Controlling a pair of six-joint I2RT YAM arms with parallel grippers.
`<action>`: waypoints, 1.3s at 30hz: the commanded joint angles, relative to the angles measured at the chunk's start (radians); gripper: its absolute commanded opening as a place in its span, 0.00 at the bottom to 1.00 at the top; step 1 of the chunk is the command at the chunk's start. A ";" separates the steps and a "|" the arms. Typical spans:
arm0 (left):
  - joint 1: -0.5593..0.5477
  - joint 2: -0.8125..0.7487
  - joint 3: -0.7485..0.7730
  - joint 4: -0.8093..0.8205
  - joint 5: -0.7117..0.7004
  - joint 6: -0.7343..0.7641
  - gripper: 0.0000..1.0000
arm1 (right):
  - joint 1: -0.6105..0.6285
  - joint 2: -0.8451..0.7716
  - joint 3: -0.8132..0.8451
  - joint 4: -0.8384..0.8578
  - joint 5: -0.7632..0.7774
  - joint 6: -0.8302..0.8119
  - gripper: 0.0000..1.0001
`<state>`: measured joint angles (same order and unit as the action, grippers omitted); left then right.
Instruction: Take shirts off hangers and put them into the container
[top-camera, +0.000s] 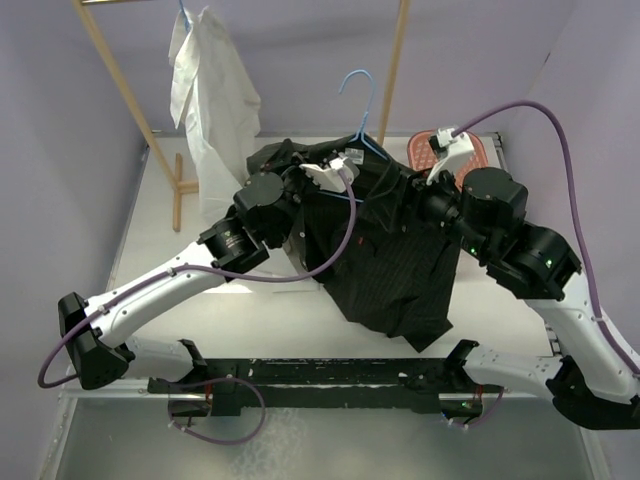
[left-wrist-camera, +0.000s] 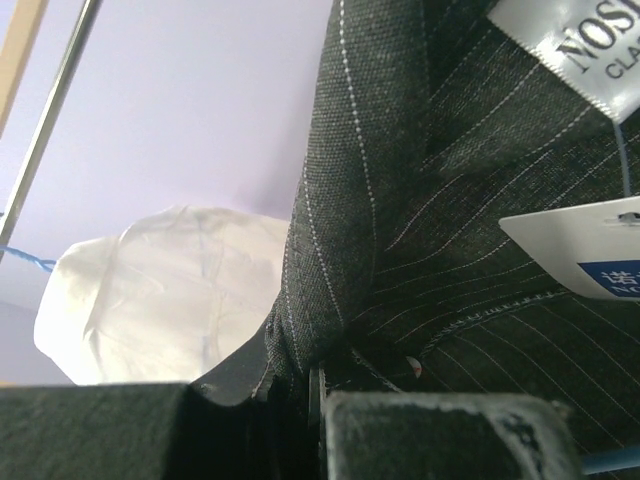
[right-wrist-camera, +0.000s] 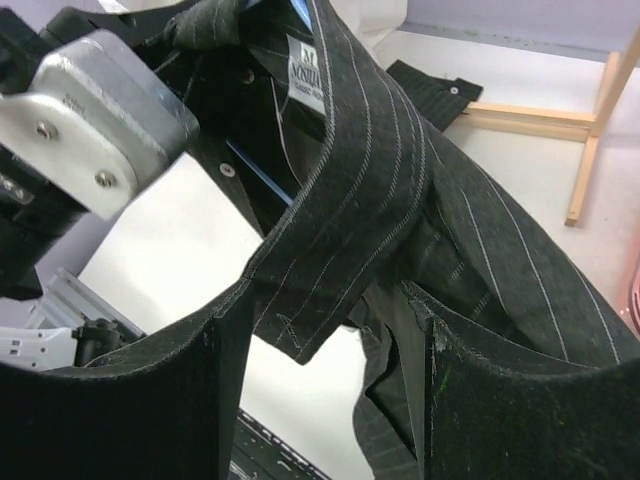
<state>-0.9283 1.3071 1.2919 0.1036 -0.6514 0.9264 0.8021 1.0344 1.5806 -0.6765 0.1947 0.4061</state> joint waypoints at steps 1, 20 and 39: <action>-0.032 0.000 0.066 0.109 -0.076 0.062 0.00 | 0.003 0.003 0.000 0.121 -0.033 0.040 0.60; -0.079 0.049 0.122 0.207 -0.213 0.124 0.00 | 0.005 0.042 -0.026 0.058 0.173 0.056 0.02; -0.078 0.036 0.037 0.314 -0.219 0.170 0.00 | 0.006 -0.158 0.206 -0.228 0.512 -0.115 0.00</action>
<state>-1.0080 1.3911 1.3300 0.3073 -0.8402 1.0958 0.8051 0.9249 1.6966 -0.8143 0.5652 0.3618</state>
